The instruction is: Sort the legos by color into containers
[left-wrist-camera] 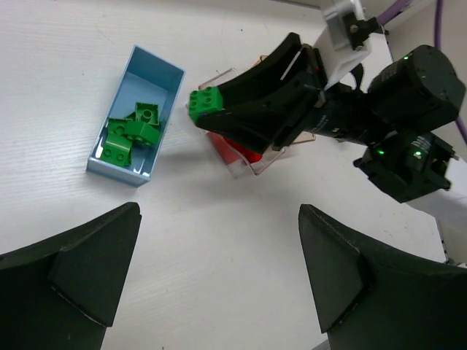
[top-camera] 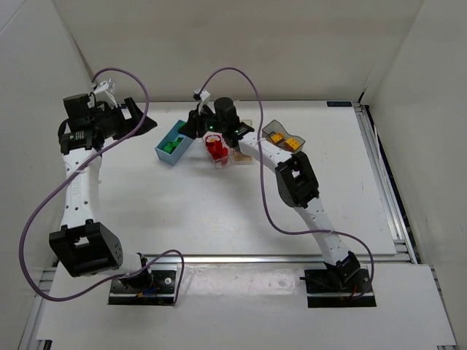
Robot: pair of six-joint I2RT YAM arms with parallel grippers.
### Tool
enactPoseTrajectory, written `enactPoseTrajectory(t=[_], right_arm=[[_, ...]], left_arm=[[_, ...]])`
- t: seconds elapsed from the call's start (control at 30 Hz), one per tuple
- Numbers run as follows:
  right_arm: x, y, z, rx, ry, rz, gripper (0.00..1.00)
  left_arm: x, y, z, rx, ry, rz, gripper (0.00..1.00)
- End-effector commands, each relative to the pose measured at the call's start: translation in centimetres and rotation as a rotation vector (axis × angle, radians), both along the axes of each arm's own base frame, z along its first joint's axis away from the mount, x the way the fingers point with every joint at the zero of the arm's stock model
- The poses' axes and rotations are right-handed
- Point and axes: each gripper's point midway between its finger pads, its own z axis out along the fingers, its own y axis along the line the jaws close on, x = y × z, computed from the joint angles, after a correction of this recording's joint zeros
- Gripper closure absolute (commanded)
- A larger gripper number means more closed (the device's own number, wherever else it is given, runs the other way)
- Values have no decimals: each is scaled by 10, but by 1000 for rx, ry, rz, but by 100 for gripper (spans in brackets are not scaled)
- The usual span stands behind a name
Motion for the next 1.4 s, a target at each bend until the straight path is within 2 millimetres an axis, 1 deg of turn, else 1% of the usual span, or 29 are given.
enactPoseTrajectory(t=[0.0,0.03,0.07,0.1,0.13,0.17,0.2,0.23,0.27,0.4,0.43,0.5,0.53,0.57,0.77,0.83,0.93,0.97,1.0,1.03,1.07,1.13,1.17,1.2,1.23,1.27,1.3,1.33,1.37], right_arm=[[-3,27,20,82,-105,7,96],[-3,30,18,84,-106,12,96],[0,33,0,69,-84,11,96],[1,37,11,79,-96,13,96],[3,40,-1,69,-92,12,96],[3,43,-1,69,-104,14,95],[3,46,7,80,-123,17,95],[3,48,6,81,-133,18,95],[4,51,-5,72,-125,15,95],[5,55,-8,72,-135,8,91],[4,56,-14,63,-128,8,84],[5,56,-17,58,-137,9,79],[6,56,-19,56,-141,6,66],[7,56,-18,55,-146,2,58],[8,56,-25,31,-152,-1,25],[6,55,-24,25,-161,8,20],[5,49,-10,28,-176,17,13],[10,40,-15,14,-159,9,9],[8,34,19,40,-184,7,7],[14,22,19,28,-160,-9,6],[10,11,60,53,-183,-13,4],[4,-5,93,61,-188,-1,1],[3,-23,128,71,-239,-10,1],[0,-34,133,30,-224,-10,1],[-1,-47,137,-8,-201,-18,1],[-4,-67,164,-22,-242,-18,1],[-11,-84,150,-94,-154,-10,1],[-16,-98,152,-130,-161,3,1],[-20,-123,163,-152,-170,14,1]], left_arm=[[-14,-2,6,3,1,-23,1],[-15,-3,7,7,-3,-24,1],[-17,-1,5,6,7,-19,1],[-18,-1,4,4,12,-19,1],[-20,-2,3,2,17,-21,1],[-21,-3,2,-1,21,-24,1],[-23,-4,0,-5,30,-24,1],[-26,-4,0,-6,31,-23,1],[-29,-6,2,-5,24,-24,1],[-41,-4,-1,14,31,-7,0],[-44,-4,-1,23,30,-6,1],[-49,-4,-3,29,35,-1,1],[-50,-3,-2,32,33,4,1],[-51,-3,-3,33,34,5,1],[-49,-2,-5,28,49,18,1],[-47,-2,-7,25,52,21,0],[-46,-2,-1,24,37,18,1],[-46,-2,1,28,32,17,1],[-46,-2,2,31,24,15,1],[-44,0,2,35,20,20,1],[-43,0,2,35,23,24,1],[-37,4,-3,33,40,47,1],[-33,5,-4,36,41,50,1],[-30,7,-6,39,47,54,1],[-24,8,-14,36,71,54,1],[-22,8,-17,37,83,48,1],[-18,5,-14,40,77,29,1],[-16,3,-18,62,79,6,1],[-11,1,-23,71,89,-9,1]])
